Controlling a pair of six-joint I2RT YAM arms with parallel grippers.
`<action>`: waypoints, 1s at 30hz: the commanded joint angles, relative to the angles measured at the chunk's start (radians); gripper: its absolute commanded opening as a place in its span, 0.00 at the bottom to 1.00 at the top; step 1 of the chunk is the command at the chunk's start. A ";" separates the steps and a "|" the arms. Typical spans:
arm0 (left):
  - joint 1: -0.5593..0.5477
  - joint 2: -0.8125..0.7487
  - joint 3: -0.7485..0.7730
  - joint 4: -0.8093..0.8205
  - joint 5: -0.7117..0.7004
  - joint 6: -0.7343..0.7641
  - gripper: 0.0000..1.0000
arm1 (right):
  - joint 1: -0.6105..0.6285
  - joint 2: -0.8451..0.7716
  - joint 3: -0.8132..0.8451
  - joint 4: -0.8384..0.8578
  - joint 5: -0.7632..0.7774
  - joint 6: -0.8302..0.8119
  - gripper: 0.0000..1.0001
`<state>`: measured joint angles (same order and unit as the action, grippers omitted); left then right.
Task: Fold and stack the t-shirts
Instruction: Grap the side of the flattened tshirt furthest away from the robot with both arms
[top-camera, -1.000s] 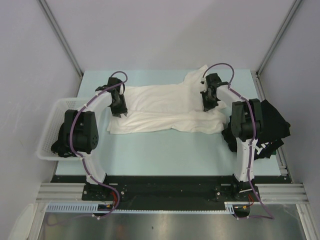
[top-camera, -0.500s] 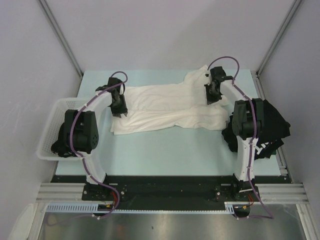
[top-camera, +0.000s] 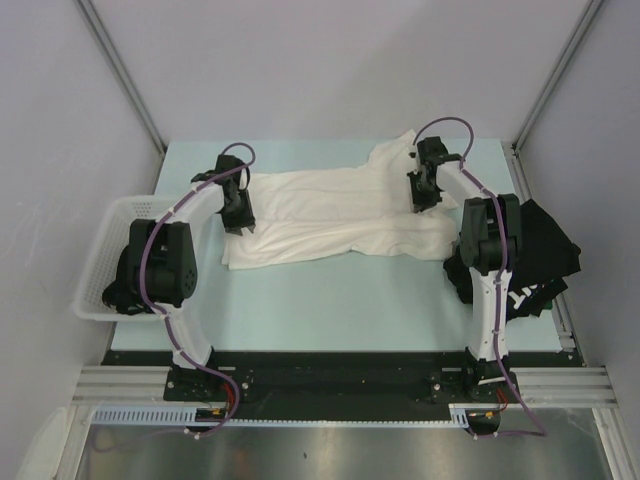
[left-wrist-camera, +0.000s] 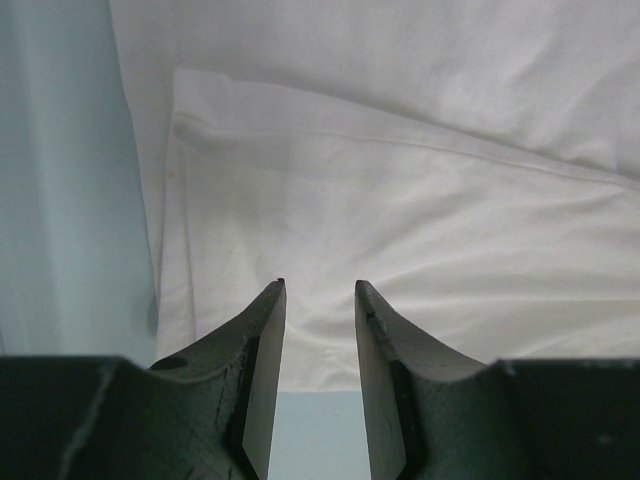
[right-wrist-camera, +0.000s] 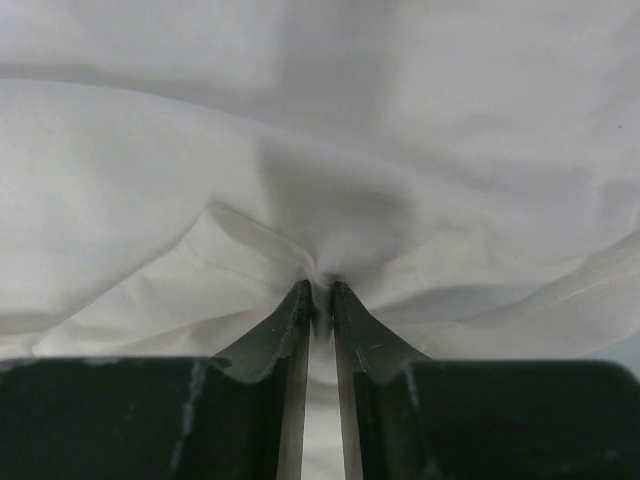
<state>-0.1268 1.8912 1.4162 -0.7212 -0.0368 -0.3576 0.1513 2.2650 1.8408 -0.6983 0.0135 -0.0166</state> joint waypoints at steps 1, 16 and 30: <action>-0.011 -0.001 0.029 -0.001 0.017 0.000 0.39 | -0.009 -0.010 0.061 -0.018 0.049 0.006 0.20; -0.020 -0.018 0.078 0.014 0.009 0.005 0.41 | -0.022 0.103 0.377 0.168 0.105 -0.048 0.27; -0.043 -0.096 -0.017 0.003 -0.002 0.014 0.44 | -0.087 0.346 0.594 0.356 -0.050 0.047 0.47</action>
<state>-0.1577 1.8675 1.4109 -0.7208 -0.0410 -0.3569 0.0750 2.5961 2.3608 -0.4160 0.0231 -0.0105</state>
